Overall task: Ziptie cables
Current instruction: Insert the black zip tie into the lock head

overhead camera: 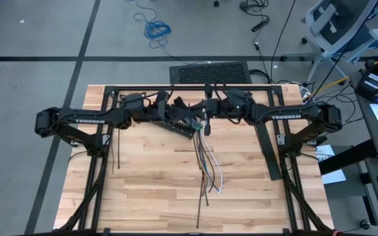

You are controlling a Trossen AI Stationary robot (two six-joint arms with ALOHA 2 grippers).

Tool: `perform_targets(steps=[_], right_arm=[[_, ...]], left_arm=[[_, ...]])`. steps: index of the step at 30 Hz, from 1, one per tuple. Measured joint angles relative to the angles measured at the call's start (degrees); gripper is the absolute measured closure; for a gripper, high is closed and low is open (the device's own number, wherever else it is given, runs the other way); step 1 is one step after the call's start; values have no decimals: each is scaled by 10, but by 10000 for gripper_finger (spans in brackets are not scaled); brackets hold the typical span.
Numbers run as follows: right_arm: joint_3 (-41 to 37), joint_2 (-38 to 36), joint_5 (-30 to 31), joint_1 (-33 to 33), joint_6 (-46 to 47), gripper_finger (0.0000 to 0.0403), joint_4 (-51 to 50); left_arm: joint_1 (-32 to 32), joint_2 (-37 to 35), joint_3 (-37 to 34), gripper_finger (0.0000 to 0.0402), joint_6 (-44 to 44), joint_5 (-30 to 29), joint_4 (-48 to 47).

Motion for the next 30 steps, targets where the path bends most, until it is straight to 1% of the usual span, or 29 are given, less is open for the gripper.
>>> perform_targets(steps=[6,13,17,23,26,30], right_arm=[[-1,-1,7,13,-8,403,-11],[-1,-1,6,14,-8,403,-7],[-1,-1,5,14,-4,403,-7],[-1,-2,6,14,3,403,-7],[-1,-2,6,14,4,403,-2],[0,-3,6,14,4,403,-2]], left_arm=[[14,0,0,401,15,6,-52],[16,0,0,401,15,8,-49],[16,0,0,394,15,8,-50],[15,0,0,372,18,-12,-46],[15,0,0,352,18,-12,-27],[15,0,0,320,19,-12,-23]])
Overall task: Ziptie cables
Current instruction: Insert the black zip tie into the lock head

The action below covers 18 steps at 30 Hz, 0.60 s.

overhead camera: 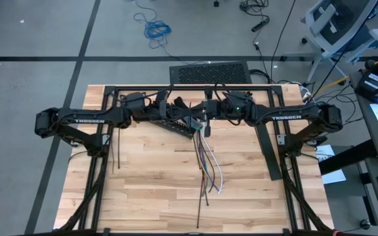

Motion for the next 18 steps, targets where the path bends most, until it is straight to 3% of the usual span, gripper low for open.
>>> perform_targets(steps=[8,18], right_arm=[[0,0,-4,-2,0,403,0],[0,0,-9,-7,-1,403,7]], left_arm=[[0,0,0,275,-3,12,13],[2,0,0,264,-3,32,20]])
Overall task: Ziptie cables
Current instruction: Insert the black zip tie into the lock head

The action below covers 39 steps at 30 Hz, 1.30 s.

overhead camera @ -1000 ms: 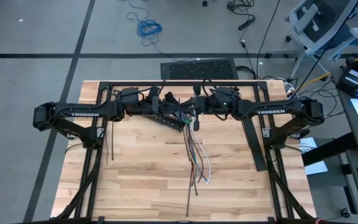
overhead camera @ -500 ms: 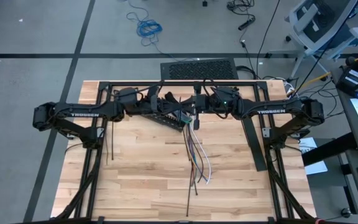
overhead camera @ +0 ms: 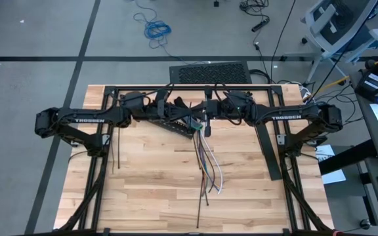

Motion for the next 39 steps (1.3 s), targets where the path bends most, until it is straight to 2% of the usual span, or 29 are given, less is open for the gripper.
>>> perform_targets(steps=[11,28,39], right_arm=[[0,0,0,-3,1,403,10],[0,1,3,-7,-2,403,19],[2,0,7,-19,2,403,60]], left_arm=[[-6,0,0,264,-19,1,0],[-27,0,0,264,0,-3,-11],[-50,2,-1,264,25,-18,-30]])
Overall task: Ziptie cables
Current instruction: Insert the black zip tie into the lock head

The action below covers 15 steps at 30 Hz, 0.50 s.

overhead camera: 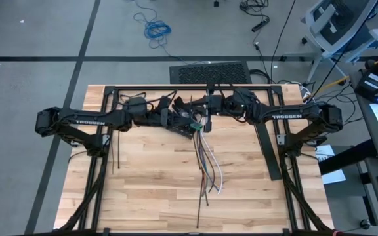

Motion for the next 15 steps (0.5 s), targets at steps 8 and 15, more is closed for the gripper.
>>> perform_targets(steps=[8,15], right_arm=[[0,0,0,-2,4,403,-15],[0,0,-1,-2,10,403,-23]], left_arm=[[0,-1,0,264,34,6,5],[15,-29,1,264,86,3,8]])
